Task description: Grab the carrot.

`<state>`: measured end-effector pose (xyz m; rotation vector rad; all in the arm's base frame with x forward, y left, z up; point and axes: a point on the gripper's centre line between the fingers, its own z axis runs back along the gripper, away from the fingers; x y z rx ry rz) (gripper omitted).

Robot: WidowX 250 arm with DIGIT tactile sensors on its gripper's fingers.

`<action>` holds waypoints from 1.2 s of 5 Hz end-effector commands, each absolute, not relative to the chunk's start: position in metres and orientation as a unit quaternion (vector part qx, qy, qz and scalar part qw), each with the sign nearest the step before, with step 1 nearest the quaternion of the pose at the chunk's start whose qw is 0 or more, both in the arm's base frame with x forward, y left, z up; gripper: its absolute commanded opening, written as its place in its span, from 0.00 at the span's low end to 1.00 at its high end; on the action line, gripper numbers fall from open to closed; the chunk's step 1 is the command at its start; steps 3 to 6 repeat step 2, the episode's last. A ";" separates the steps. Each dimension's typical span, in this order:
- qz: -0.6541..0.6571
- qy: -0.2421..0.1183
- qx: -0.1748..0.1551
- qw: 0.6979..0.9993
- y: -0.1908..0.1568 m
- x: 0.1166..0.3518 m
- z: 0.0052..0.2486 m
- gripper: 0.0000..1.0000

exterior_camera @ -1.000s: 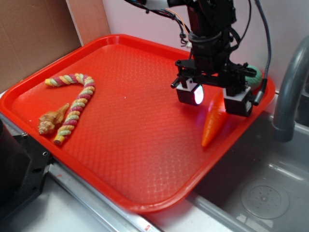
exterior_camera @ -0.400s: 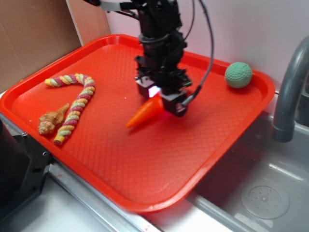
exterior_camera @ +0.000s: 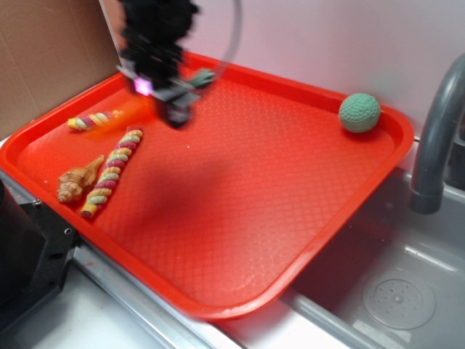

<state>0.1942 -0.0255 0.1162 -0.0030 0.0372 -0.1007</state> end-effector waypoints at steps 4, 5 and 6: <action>0.041 -0.044 0.058 0.997 -0.008 0.210 0.209 0.00; 0.041 -0.044 0.058 0.997 -0.008 0.210 0.209 0.00; 0.041 -0.044 0.058 0.997 -0.008 0.210 0.209 0.00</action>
